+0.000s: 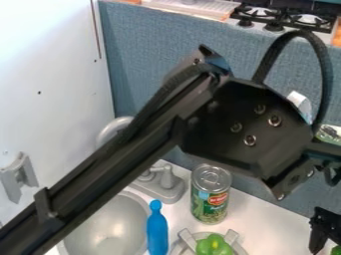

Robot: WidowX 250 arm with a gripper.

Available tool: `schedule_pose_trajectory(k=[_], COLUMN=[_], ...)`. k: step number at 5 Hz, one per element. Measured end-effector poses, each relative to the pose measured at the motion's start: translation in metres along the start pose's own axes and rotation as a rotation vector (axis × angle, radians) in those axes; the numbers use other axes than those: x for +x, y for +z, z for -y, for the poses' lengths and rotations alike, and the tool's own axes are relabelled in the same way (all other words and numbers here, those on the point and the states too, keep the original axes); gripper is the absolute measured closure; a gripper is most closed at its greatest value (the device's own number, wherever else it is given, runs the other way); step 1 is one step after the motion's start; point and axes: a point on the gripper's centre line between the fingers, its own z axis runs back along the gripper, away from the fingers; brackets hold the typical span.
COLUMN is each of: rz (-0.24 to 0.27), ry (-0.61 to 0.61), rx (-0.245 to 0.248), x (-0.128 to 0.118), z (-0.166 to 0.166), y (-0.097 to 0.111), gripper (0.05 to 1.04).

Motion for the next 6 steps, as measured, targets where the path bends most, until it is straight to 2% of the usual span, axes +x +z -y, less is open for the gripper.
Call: schedule_pose_trajectory(k=[1,2,4,5,6], rz=[0.009,0.049,0.059,0.057,0.048], ry=[0.001,0.018,0.019,0.045,0.022], rx=[-0.003,-0.012,-0.034,-0.020,-0.011], x=[0.004,0.010,-0.002,-0.027,-0.053], z=[0.001,0.002,0.001,-0.006,-0.005], y=[-0.005,-0.004,-0.007,0.019,0.035], gripper=[0.138,0.417,0.456,0.456,0.456])
